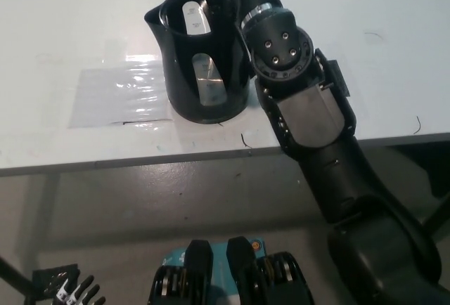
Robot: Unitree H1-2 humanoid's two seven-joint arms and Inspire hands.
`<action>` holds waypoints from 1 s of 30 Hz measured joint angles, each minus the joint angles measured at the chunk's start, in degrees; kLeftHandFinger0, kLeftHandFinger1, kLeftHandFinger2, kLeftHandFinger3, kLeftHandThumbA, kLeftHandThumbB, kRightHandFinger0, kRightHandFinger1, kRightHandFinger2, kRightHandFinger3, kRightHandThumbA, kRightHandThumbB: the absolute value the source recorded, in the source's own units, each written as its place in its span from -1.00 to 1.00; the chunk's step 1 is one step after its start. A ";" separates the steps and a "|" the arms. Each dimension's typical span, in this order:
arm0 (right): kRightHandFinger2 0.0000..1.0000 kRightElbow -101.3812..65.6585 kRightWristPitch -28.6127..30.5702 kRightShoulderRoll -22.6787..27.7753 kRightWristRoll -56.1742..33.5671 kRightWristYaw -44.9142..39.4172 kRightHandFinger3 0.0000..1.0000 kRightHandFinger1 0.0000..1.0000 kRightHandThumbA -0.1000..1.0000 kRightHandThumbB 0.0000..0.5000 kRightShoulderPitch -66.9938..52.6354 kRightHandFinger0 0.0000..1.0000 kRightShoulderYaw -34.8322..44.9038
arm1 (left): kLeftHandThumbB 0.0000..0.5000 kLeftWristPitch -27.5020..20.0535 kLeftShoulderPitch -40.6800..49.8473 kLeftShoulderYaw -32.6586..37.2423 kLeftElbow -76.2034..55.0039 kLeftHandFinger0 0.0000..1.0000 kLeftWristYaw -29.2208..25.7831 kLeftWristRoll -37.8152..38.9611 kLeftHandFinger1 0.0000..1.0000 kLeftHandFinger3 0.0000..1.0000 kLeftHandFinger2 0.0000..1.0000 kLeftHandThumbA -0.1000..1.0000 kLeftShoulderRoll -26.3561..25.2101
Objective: The robot uses its right hand to push down on the lid of a kettle kept in the middle of the desk to close it
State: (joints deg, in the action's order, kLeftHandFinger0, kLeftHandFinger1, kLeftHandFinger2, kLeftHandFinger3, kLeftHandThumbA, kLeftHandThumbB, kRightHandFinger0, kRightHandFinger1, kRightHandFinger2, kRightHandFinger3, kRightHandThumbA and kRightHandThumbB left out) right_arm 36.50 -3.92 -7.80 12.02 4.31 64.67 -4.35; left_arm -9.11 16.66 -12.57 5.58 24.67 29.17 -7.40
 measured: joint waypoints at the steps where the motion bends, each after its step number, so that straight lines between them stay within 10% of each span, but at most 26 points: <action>1: 1.00 0.51 0.37 -0.07 -0.04 0.19 1.00 1.00 -0.60 0.10 -0.29 1.00 0.00 | 0.95 0.00 0.00 0.02 0.00 1.00 0.00 -0.01 1.00 1.00 1.00 1.00 0.00; 30: 1.00 18.41 9.25 -2.31 -2.83 6.52 1.00 1.00 -0.58 0.19 1.24 1.00 3.65 | 0.94 0.74 -2.53 5.36 -0.34 1.00 -0.05 -2.44 1.00 1.00 1.00 1.00 -1.19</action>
State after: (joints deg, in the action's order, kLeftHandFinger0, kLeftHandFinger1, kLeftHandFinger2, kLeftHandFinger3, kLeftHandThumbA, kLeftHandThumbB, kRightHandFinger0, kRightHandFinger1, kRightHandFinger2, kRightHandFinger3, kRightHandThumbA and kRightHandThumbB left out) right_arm 54.91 5.33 -10.11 9.19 10.83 65.92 -0.69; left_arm -8.37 14.13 -7.21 5.25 24.62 26.73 -8.59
